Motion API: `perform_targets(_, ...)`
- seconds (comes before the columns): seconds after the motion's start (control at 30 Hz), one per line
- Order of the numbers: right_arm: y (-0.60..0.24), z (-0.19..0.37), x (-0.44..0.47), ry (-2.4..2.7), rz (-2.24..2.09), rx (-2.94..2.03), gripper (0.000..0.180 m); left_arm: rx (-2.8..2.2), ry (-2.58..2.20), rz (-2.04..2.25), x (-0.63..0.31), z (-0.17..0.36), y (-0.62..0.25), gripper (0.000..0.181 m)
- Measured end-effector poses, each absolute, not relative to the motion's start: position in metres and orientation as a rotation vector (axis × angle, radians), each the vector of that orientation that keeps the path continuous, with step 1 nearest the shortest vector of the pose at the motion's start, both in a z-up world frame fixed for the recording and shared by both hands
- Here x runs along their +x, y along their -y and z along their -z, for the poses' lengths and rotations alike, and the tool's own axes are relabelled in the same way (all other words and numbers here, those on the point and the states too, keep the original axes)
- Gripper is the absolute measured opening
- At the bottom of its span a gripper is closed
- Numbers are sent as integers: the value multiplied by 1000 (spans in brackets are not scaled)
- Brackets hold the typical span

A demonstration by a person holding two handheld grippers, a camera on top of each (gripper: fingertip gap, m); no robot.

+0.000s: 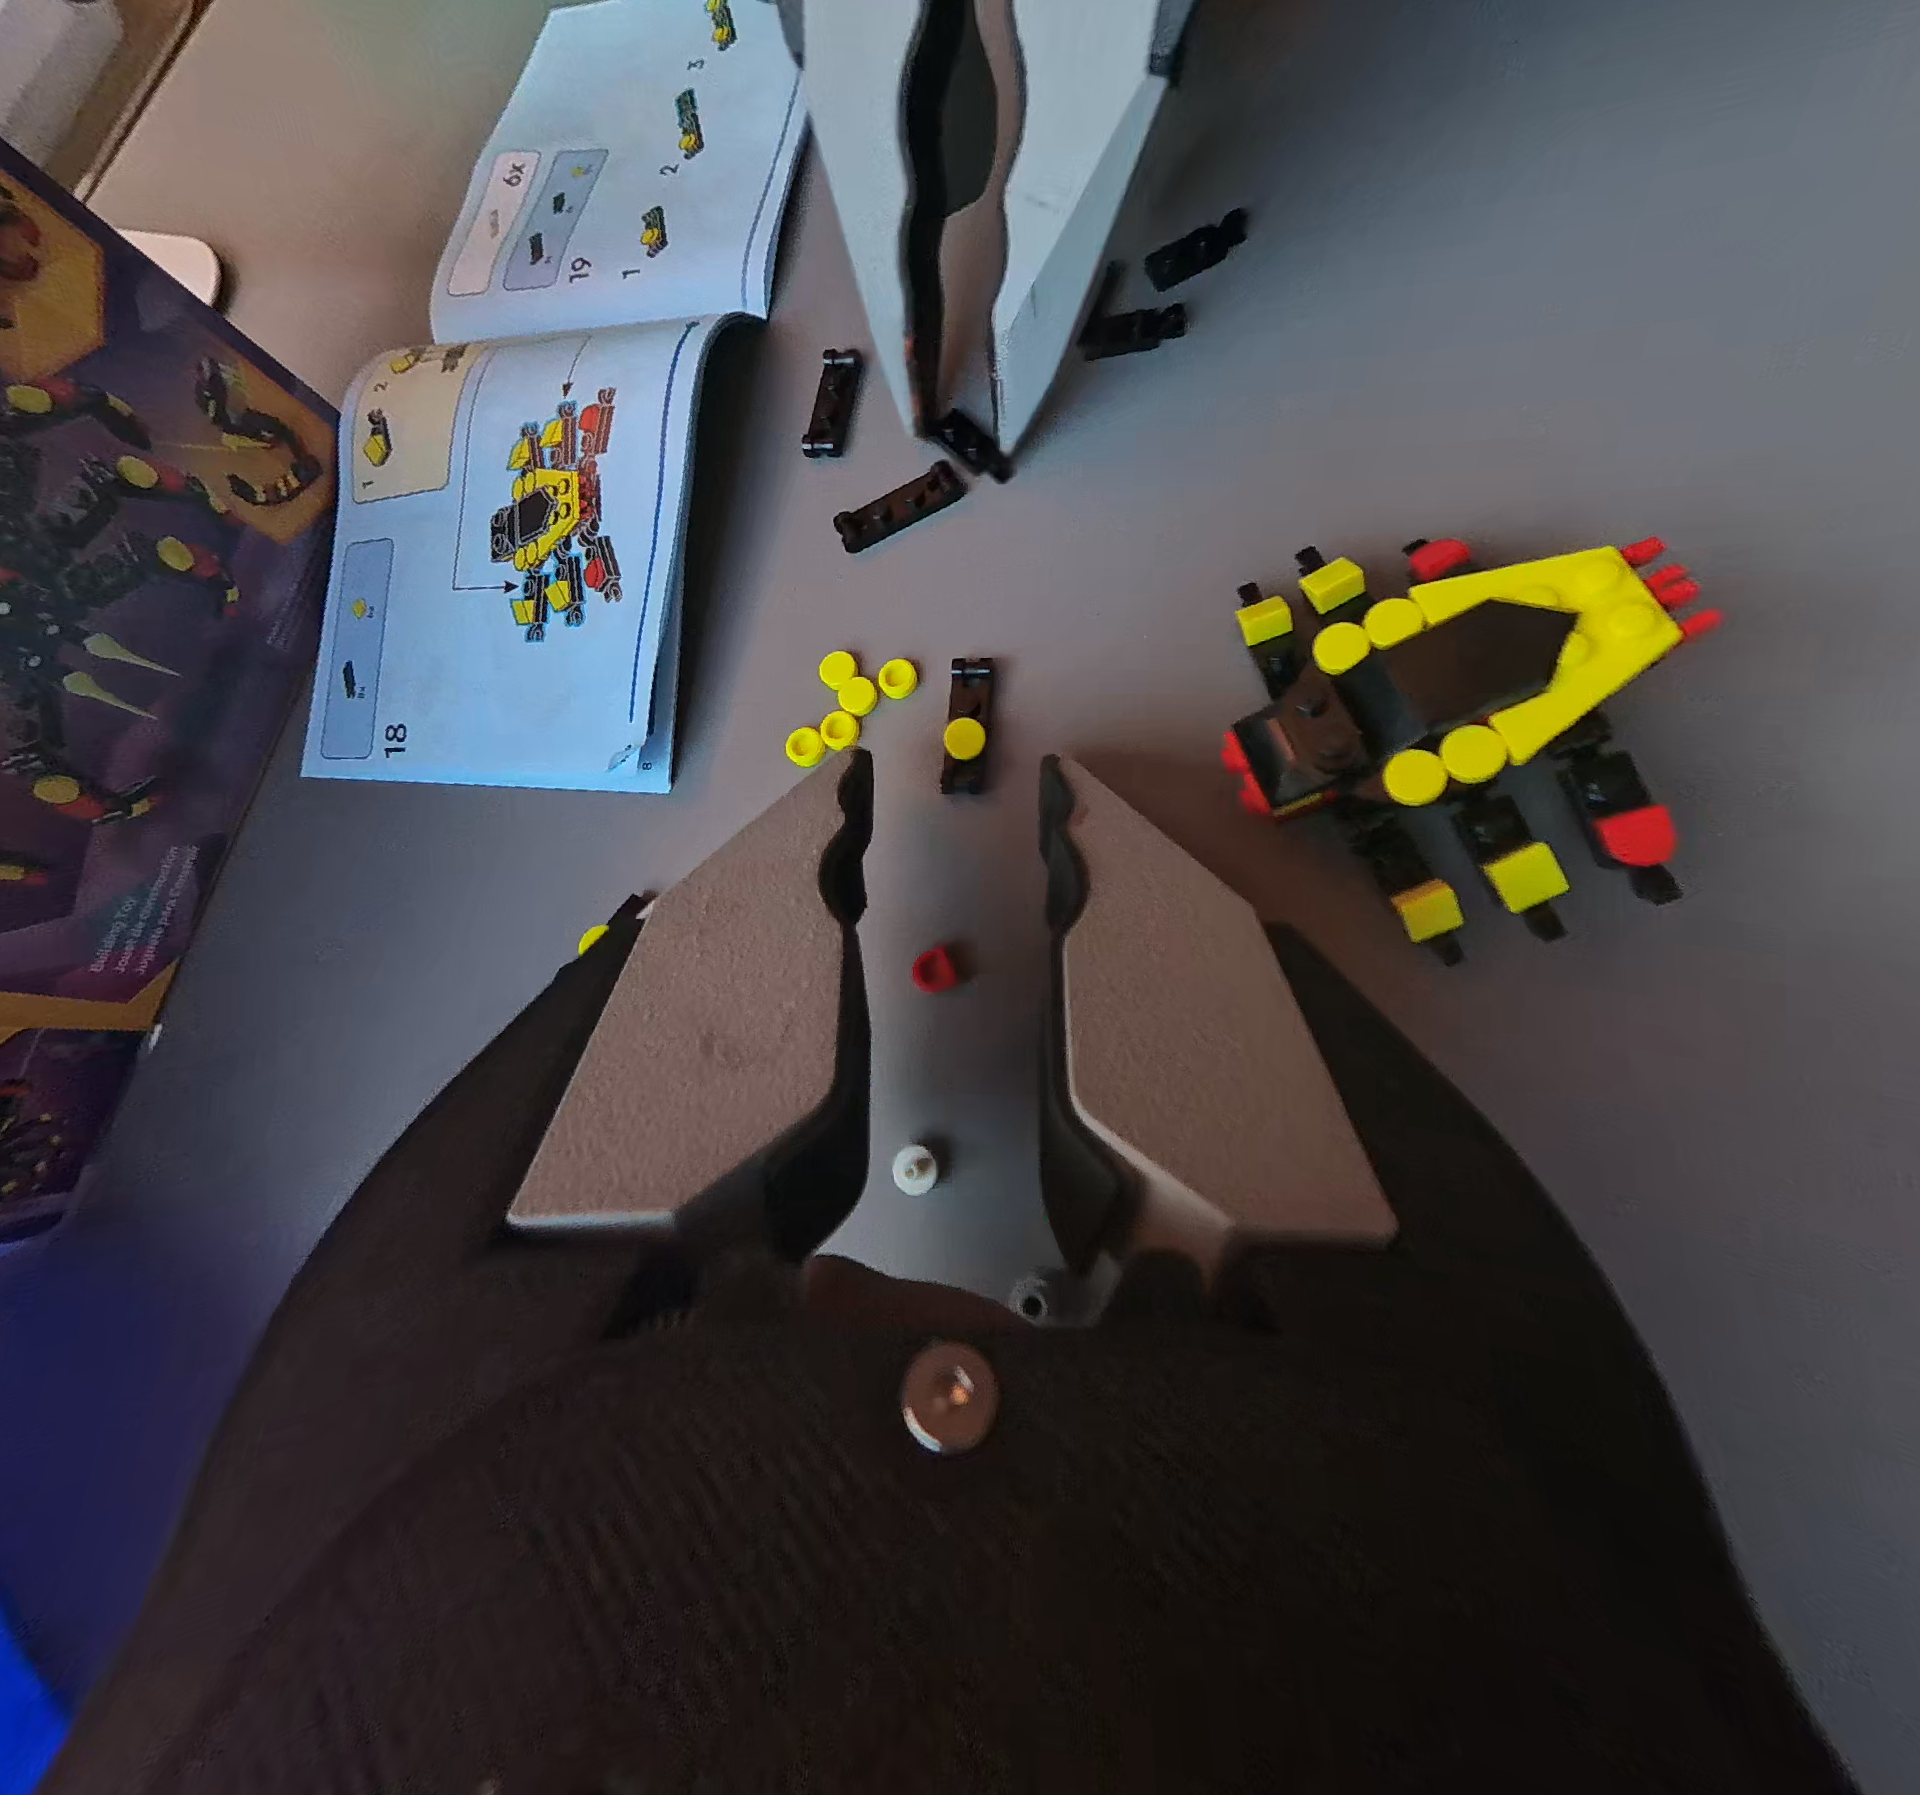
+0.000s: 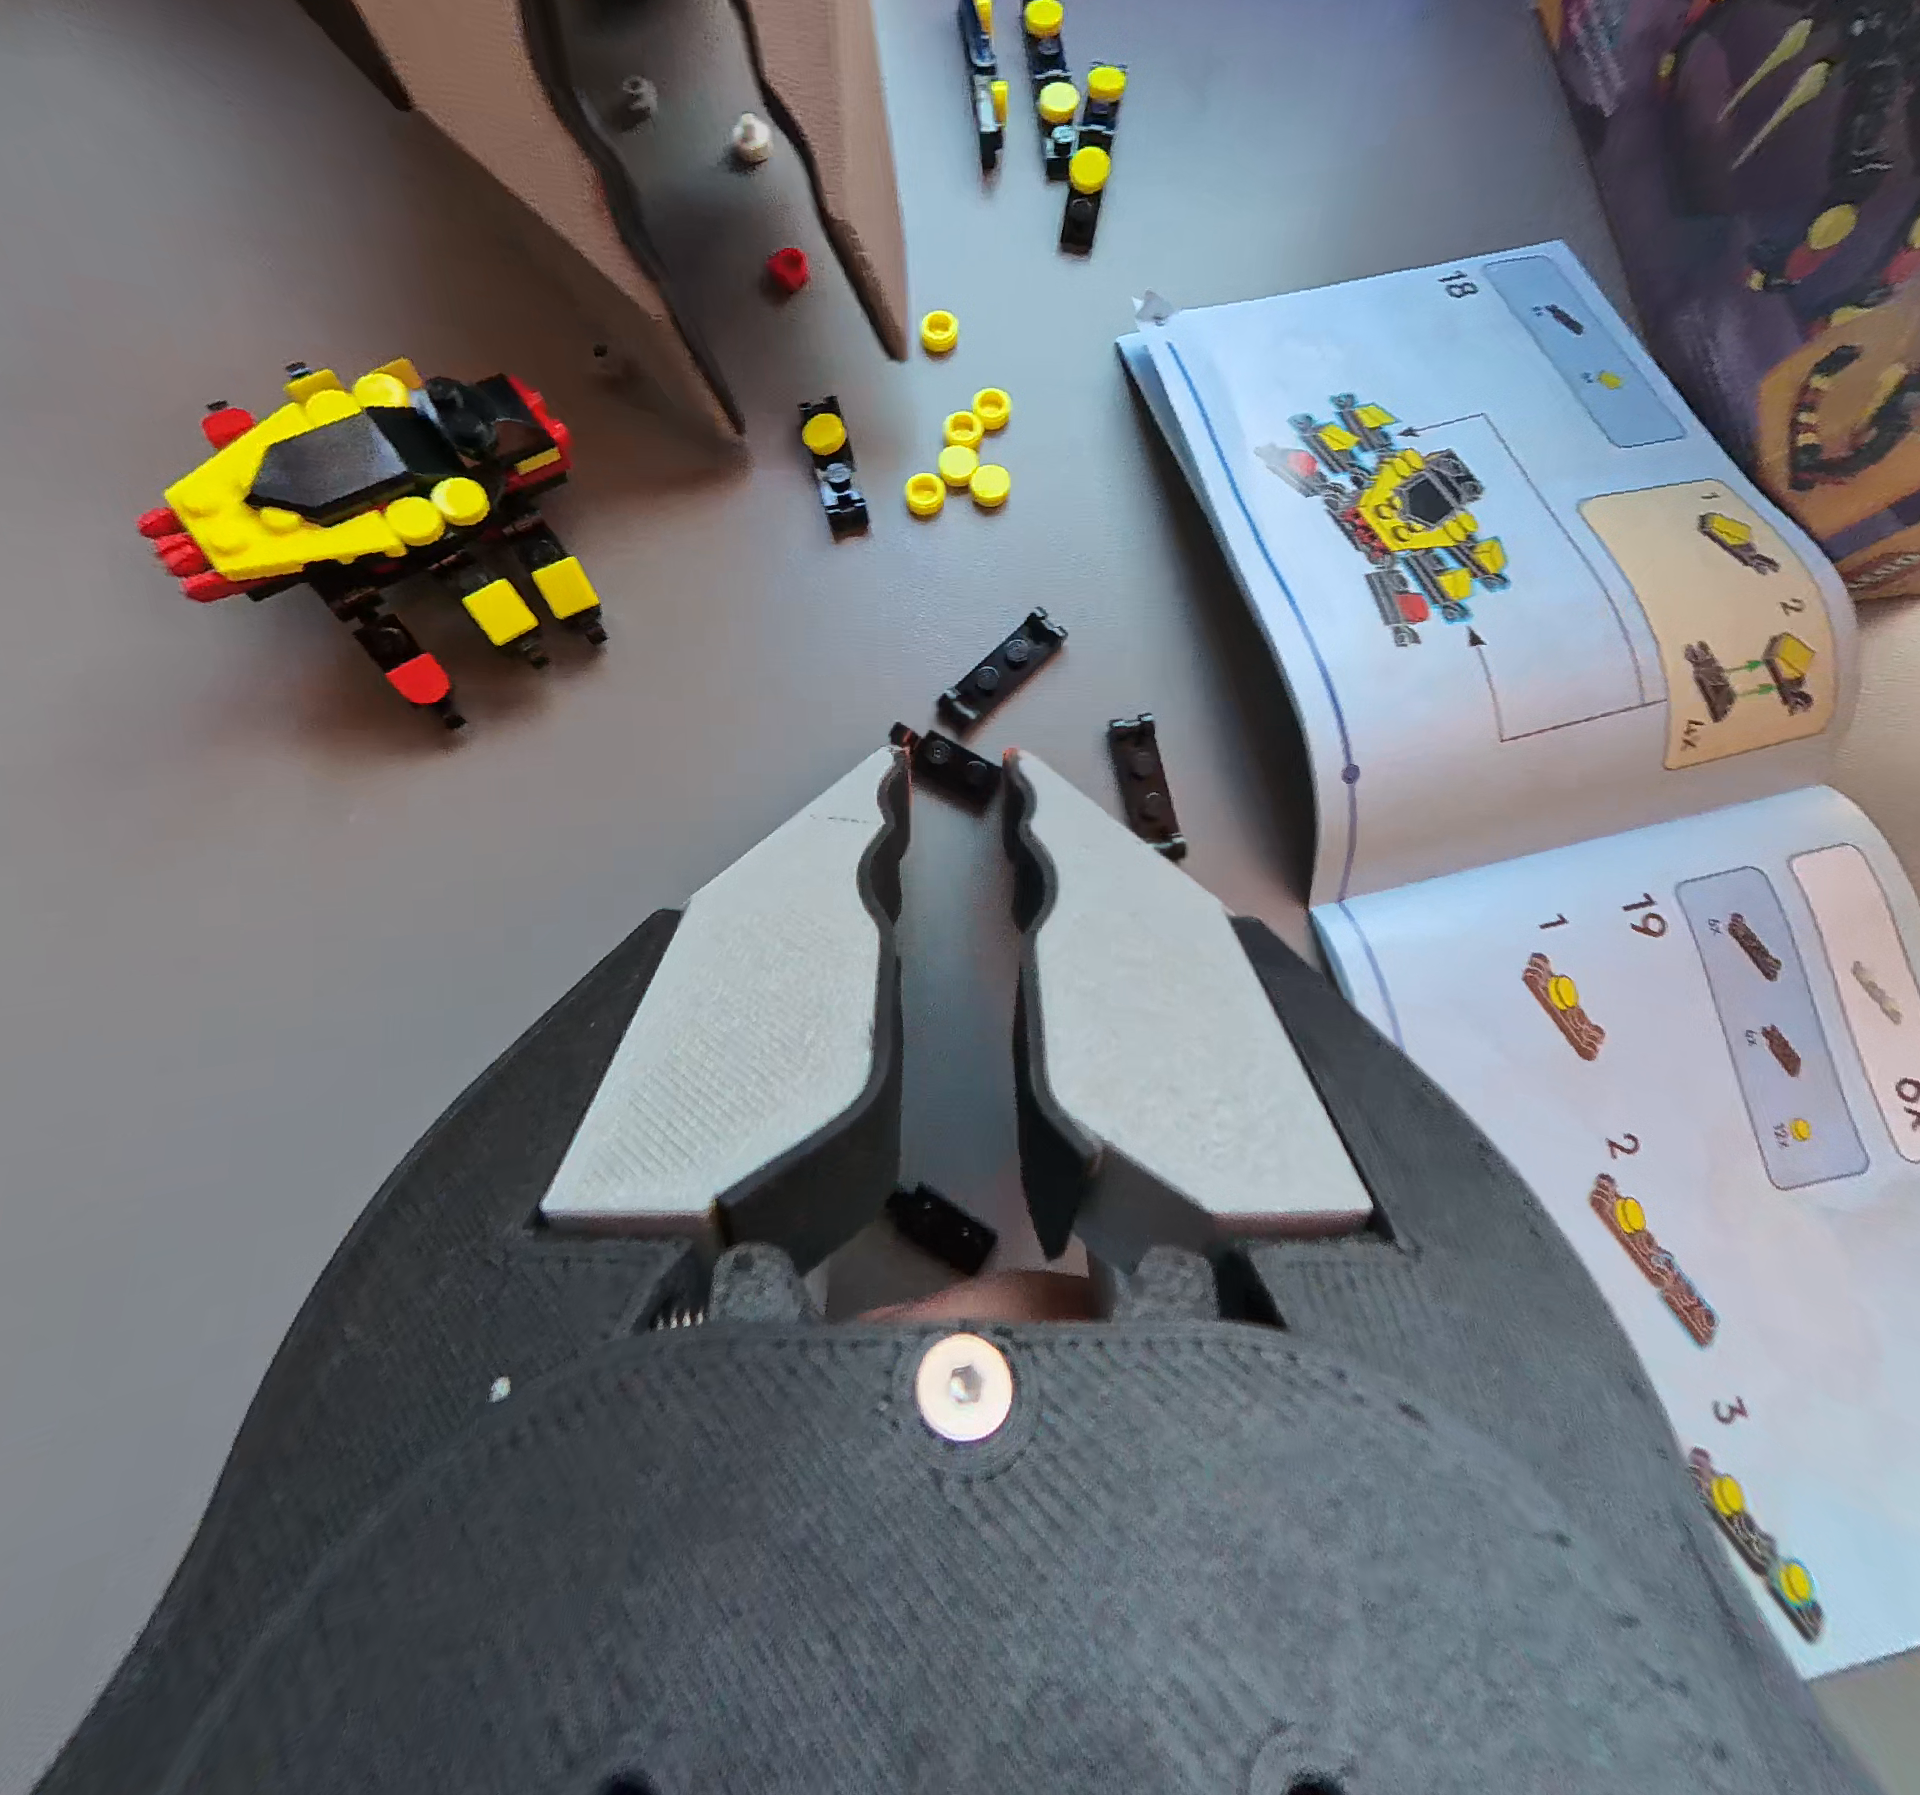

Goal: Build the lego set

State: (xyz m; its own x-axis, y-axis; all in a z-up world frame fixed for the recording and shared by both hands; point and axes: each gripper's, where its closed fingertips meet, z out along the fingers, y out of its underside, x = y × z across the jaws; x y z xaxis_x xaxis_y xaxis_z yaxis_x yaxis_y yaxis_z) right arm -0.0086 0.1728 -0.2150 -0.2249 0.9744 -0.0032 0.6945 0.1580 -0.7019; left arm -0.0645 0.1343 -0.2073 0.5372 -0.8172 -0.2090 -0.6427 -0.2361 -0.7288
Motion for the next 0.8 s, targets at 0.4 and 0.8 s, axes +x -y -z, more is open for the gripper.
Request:
perform_targets(0.4, -167, 213, -3, 2033, -815, -1555, 22, -1989, -1197, 276, -61, 211, -136, 22)
perform_targets(0.8, -154, 214, 6, 2116, -793, -1533, 12, -1993, -1207, 266, -59, 213, -136, 5)
